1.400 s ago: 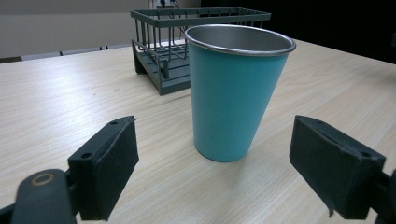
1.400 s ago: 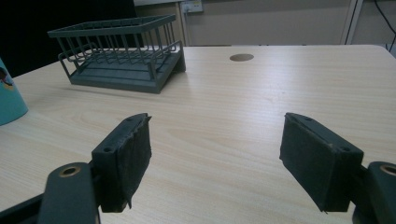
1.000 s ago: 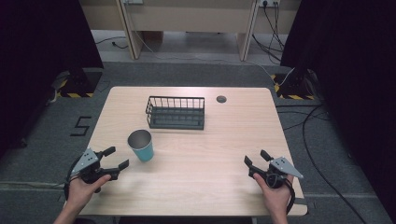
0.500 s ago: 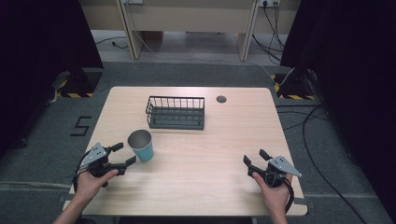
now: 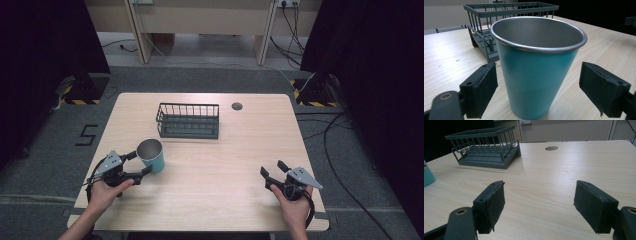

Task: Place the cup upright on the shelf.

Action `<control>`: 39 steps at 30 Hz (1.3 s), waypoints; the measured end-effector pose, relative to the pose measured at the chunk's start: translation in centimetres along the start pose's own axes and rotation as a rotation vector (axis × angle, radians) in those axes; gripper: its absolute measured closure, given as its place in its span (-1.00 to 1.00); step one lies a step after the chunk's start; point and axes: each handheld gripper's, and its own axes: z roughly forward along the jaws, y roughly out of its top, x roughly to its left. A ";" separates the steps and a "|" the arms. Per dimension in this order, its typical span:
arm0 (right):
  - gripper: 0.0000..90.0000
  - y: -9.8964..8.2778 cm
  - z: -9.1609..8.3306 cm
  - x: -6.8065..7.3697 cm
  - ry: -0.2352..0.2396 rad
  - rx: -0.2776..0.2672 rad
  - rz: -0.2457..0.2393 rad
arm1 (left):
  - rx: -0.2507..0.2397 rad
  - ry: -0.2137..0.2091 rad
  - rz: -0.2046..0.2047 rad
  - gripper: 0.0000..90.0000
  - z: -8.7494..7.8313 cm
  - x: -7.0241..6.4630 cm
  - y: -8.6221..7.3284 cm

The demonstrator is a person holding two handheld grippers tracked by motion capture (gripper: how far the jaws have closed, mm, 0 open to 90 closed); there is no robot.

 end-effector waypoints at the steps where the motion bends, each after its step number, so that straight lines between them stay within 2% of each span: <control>1: -0.44 0.0 0.0 0.0 -0.001 0.000 -0.003 | -0.001 -0.001 0.002 -0.68 0.2 0.0 0.0; 18: -0.44 -0.1 0.2 0.0 0.002 0.008 -0.003 | -0.003 -0.004 0.020 -0.70 2.6 -0.2 0.7; 39: -0.43 -0.2 0.2 0.0 -0.006 0.019 -0.002 | -0.038 -0.021 0.027 -0.68 2.7 -0.8 0.9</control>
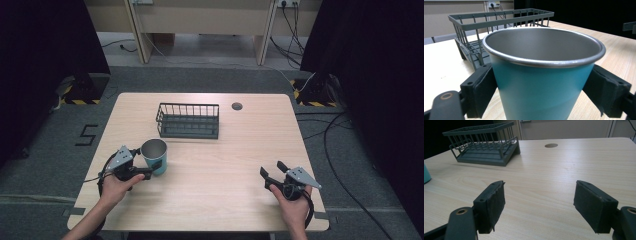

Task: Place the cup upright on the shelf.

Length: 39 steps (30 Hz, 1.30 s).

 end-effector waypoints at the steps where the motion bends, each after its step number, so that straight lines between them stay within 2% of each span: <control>1: -0.43 0.0 0.0 0.0 -0.001 0.000 -0.002 | 0.000 -0.001 -0.002 -0.68 0.0 0.0 0.0; 14: -0.43 0.0 0.1 0.0 -0.003 0.000 -0.003 | -0.030 -0.003 -0.010 -0.68 -0.2 0.1 0.8; 23: -0.43 0.0 0.0 -0.1 -0.005 -0.001 -0.002 | -0.063 -0.007 0.002 -0.68 0.1 0.2 2.5; 39: -0.43 0.0 0.0 -0.1 -0.002 -0.001 0.005 | -0.094 -0.001 0.016 -0.68 0.9 0.5 4.7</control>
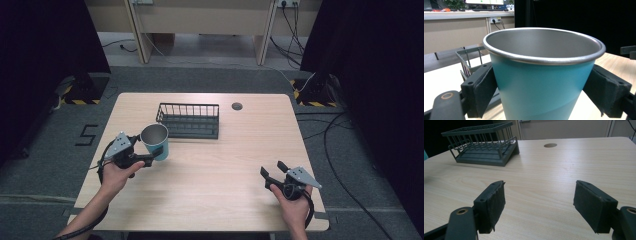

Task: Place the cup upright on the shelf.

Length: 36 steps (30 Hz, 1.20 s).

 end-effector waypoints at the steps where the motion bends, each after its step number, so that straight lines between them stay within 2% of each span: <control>1: -0.43 0.0 0.0 0.0 0.000 0.000 0.001 | -0.003 0.000 0.001 -0.68 0.1 0.0 0.1; 12: -0.42 0.0 0.0 0.0 0.001 0.000 0.001 | -0.030 -0.006 0.000 -0.68 1.2 0.1 1.5; 36: -0.42 0.0 0.0 0.0 0.000 -0.003 0.007 | -0.047 -0.017 0.019 -0.68 3.3 0.0 3.6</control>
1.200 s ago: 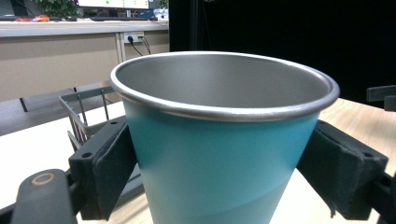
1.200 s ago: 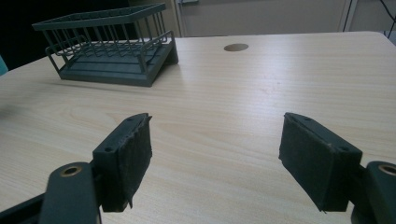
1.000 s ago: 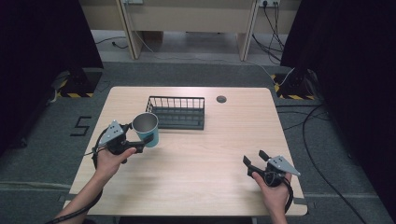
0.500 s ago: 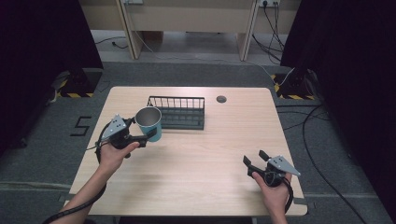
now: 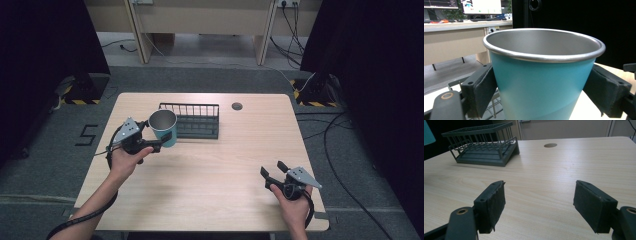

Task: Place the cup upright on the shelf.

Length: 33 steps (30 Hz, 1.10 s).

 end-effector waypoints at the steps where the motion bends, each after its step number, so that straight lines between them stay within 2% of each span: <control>1: -0.42 0.0 0.0 0.0 0.000 0.000 0.000 | -0.001 0.000 0.001 -0.68 0.1 0.0 0.1; 33: -0.42 -0.1 0.0 0.0 0.005 0.000 -0.001 | -0.019 -0.009 0.009 -0.68 2.8 0.0 1.8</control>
